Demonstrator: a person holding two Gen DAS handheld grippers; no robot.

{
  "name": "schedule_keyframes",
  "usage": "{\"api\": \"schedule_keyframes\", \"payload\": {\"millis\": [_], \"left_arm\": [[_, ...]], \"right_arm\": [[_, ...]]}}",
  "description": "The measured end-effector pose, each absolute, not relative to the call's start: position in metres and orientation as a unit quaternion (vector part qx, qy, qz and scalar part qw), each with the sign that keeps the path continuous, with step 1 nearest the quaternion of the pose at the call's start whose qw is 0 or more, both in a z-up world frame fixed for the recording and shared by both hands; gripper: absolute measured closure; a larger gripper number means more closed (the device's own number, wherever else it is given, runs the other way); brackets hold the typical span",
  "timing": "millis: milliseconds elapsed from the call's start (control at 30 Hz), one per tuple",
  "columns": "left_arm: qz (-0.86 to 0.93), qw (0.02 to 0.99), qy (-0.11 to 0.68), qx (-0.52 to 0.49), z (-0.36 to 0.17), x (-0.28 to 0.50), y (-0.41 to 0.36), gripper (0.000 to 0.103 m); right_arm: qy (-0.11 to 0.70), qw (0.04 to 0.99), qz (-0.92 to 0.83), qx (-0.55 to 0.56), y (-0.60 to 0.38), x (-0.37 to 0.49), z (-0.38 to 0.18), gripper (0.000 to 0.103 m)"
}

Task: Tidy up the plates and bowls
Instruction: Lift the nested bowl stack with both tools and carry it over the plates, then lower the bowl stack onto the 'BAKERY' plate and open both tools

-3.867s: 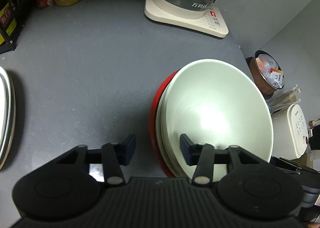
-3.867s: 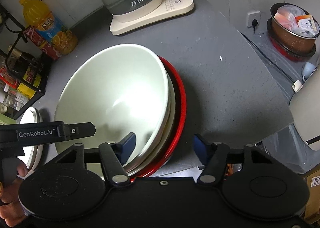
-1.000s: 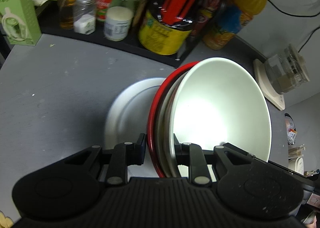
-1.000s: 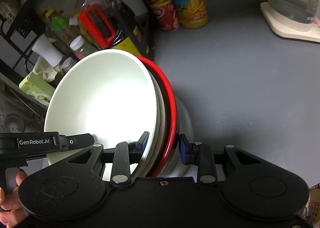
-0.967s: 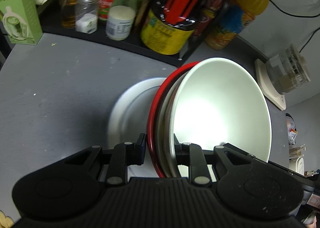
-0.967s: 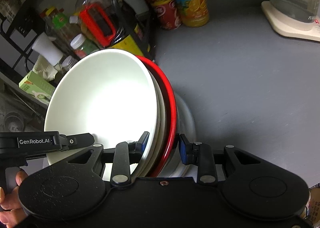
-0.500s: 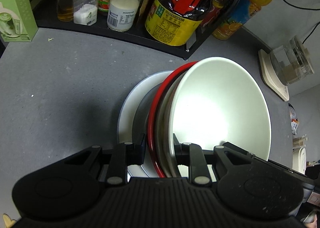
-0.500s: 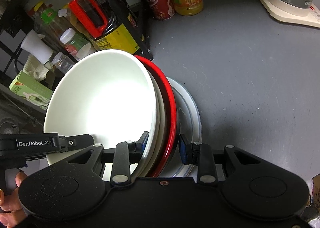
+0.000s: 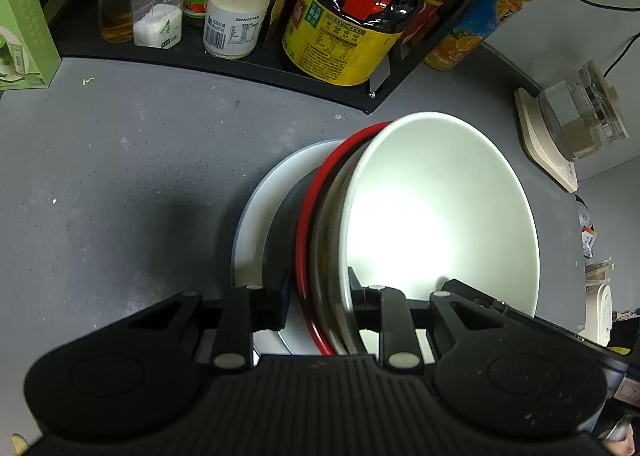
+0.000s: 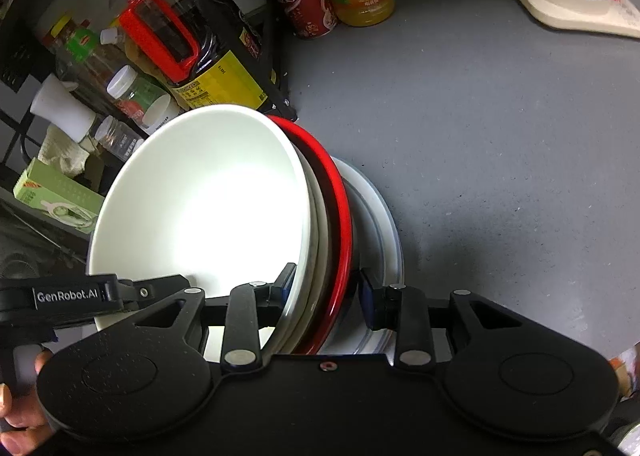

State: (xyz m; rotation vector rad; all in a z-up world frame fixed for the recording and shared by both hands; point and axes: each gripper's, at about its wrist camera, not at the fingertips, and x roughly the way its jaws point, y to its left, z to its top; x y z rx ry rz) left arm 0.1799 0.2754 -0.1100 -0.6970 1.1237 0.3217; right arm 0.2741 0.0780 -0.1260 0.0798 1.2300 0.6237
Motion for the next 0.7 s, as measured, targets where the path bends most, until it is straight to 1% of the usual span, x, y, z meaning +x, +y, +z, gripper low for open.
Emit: {"api": "schedule_keyframes", "payload": {"millis": [100, 167, 233, 400, 467, 500, 567, 633, 700], "left_arm": [[0.144, 0.778, 0.519, -0.323, -0.108, 0.179, 0.276, 0.076], [0.139, 0.785, 0.516, -0.313, -0.105, 0.178, 0.275, 0.072], [0.138, 0.787, 0.519, -0.303, -0.104, 0.177, 0.274, 0.066], [0.134, 0.796, 0.520, -0.281, -0.099, 0.176, 0.273, 0.058], [0.132, 0.800, 0.518, -0.272, -0.095, 0.177, 0.273, 0.056], [0.131, 0.803, 0.516, -0.268, -0.092, 0.178, 0.272, 0.054], [0.129, 0.808, 0.512, -0.262, -0.086, 0.178, 0.269, 0.048], [0.130, 0.813, 0.507, -0.253, -0.081, 0.180, 0.264, 0.037], [0.132, 0.819, 0.500, -0.250, -0.075, 0.181, 0.260, 0.034]], "right_arm": [[0.550, 0.781, 0.294, 0.033, 0.076, 0.271, -0.118, 0.066], [0.547, 0.782, 0.296, 0.038, 0.074, 0.270, -0.113, 0.064], [0.543, 0.786, 0.292, 0.041, 0.071, 0.268, -0.110, 0.063], [0.533, 0.797, 0.278, 0.057, 0.057, 0.261, -0.103, 0.056], [0.527, 0.802, 0.274, 0.058, 0.051, 0.258, -0.099, 0.049], [0.523, 0.805, 0.272, 0.058, 0.049, 0.256, -0.096, 0.048], [0.512, 0.814, 0.269, 0.055, 0.043, 0.252, -0.091, 0.040], [0.504, 0.820, 0.262, 0.065, 0.035, 0.251, -0.086, 0.034], [0.494, 0.826, 0.258, 0.079, 0.026, 0.250, -0.082, 0.028]]}}
